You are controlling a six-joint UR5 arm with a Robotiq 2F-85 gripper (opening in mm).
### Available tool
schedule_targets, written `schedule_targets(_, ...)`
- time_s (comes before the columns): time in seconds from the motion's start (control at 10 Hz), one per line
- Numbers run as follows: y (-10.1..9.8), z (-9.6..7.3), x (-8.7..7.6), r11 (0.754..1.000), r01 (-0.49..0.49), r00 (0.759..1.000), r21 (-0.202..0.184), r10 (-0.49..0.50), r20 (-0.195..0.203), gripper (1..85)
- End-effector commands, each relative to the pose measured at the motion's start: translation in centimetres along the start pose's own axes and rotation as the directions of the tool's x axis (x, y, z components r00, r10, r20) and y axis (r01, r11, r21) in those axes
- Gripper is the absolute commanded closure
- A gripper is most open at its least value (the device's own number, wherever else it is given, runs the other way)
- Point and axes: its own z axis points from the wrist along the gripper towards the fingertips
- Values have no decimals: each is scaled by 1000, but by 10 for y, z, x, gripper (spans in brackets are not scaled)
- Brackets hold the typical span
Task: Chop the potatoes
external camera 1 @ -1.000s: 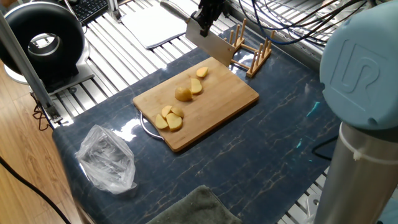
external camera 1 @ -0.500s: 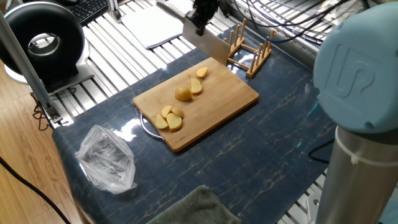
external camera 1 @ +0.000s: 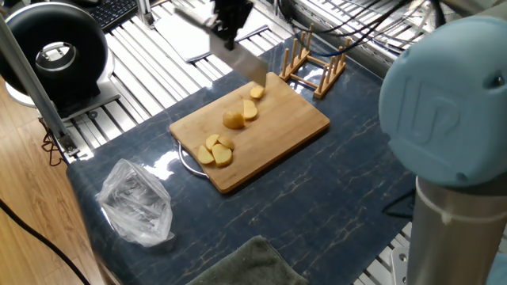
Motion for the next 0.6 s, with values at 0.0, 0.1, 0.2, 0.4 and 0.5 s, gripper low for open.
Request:
schedule_targets(0.0, 46, 6, -1, 999, 22, 1000, -25, -22, 12, 847)
schedule_targets(0.1, 54, 11, 1, 999, 25, 1000, -32, -24, 18, 847)
schedule_targets(0.2, 59, 14, 3, 999, 29, 999, -34, -29, 15, 847)
schedule_targets(0.4, 59, 25, 8, 998, 58, 998, -20, -57, 11, 847)
schedule_targets(0.5, 52, 31, 7, 996, 86, 996, -3, -86, 24, 847)
